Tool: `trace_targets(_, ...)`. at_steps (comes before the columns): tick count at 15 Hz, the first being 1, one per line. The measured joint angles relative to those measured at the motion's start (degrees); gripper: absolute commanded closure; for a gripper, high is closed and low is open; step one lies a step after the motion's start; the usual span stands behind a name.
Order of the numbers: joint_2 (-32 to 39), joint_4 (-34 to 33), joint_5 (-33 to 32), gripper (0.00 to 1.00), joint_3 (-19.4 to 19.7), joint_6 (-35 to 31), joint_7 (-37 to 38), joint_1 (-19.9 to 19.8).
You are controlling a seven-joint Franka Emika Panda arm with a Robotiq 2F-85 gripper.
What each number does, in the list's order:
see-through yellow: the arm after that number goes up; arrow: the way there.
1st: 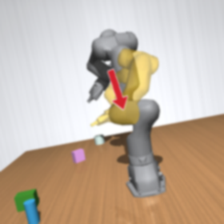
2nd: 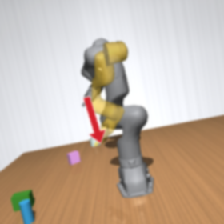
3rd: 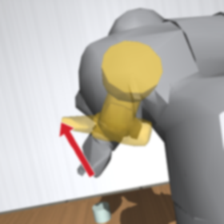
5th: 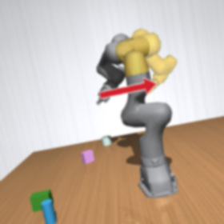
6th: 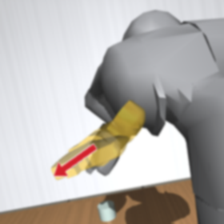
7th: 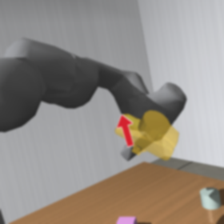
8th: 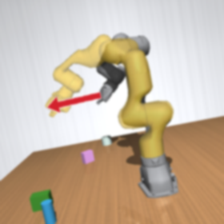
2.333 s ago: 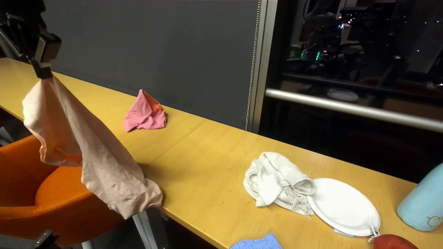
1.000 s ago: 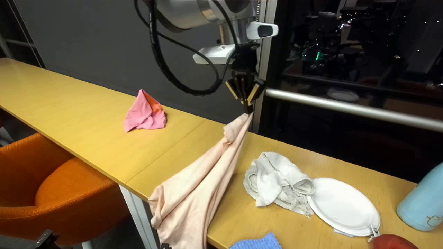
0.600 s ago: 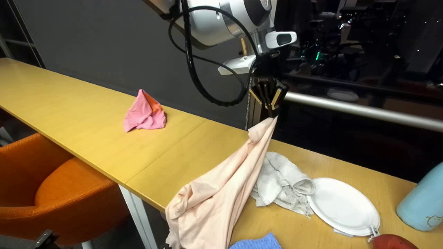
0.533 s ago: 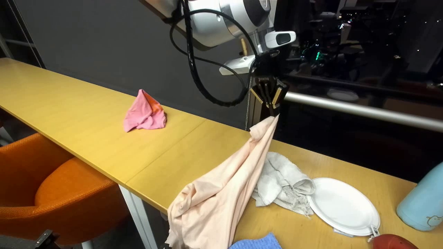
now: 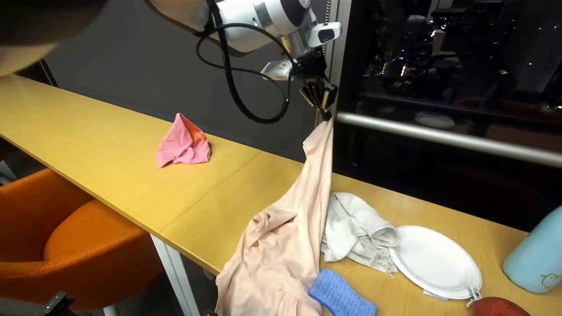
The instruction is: Unfold the peach shirt
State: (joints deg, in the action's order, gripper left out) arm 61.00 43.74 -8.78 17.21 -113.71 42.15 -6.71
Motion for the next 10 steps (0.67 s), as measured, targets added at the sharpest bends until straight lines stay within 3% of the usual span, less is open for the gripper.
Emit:
trace_targets(1,1.7,-2.1,0.0,0.73,-0.5,0.0,1.0,0.5)
trace_targets(5,8.0,-8.2,0.0,0.45,-1.3,0.0,3.3,2.5)
trace_targets(10,7.5,-10.0,0.0,0.09,-1.3,2.7,0.9,2.3)
